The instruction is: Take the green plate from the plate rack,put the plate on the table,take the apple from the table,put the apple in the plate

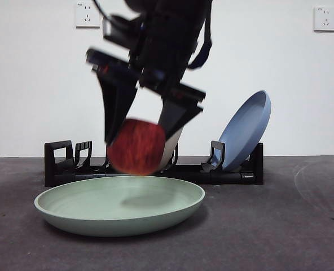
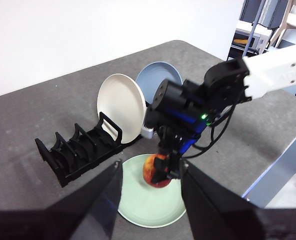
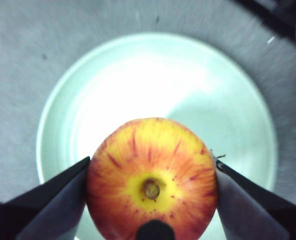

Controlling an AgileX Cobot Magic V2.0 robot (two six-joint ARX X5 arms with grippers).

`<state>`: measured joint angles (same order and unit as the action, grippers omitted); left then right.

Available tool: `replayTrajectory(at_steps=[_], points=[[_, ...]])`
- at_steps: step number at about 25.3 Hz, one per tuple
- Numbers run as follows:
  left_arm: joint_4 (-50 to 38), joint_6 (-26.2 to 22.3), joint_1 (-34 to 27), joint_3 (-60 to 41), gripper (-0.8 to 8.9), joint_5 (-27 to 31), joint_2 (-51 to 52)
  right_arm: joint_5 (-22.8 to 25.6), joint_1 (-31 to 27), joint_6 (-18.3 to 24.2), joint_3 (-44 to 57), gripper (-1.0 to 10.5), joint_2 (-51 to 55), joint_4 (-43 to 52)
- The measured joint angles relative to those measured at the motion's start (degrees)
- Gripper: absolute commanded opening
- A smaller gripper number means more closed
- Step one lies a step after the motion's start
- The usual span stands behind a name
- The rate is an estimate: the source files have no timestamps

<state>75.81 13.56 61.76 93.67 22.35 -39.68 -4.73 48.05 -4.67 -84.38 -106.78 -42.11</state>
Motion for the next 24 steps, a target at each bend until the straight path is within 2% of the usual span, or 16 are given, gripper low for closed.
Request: replayTrajectory(at_steps=[6, 12, 14, 18, 21, 24], points=[[0.02, 0.02, 0.00, 0.00, 1.93, 0.00, 0.00, 0.09, 0.42, 0.00, 0.00, -0.1, -5.09, 0.31], [0.02, 0.02, 0.00, 0.00, 1.93, 0.00, 0.00, 0.20, 0.48, 0.00, -0.13, 0.1, -5.33, 0.52], [0.02, 0.02, 0.00, 0.00, 1.93, 0.00, 0.00, 0.20, 0.48, 0.00, -0.13, 1.0, -5.33, 0.52], [0.02, 0.02, 0.00, 0.00, 1.93, 0.00, 0.00, 0.20, 0.46, 0.00, -0.15, 4.3, -5.33, 0.35], [0.00, 0.02, 0.00, 0.00, 1.93, 0.00, 0.00, 0.22, 0.46, 0.00, -0.15, 5.1, -5.33, 0.31], [0.02, 0.02, 0.00, 0.00, 1.92, 0.00, 0.00, 0.20, 0.46, 0.02, -0.15, 5.1, -5.33, 0.26]])
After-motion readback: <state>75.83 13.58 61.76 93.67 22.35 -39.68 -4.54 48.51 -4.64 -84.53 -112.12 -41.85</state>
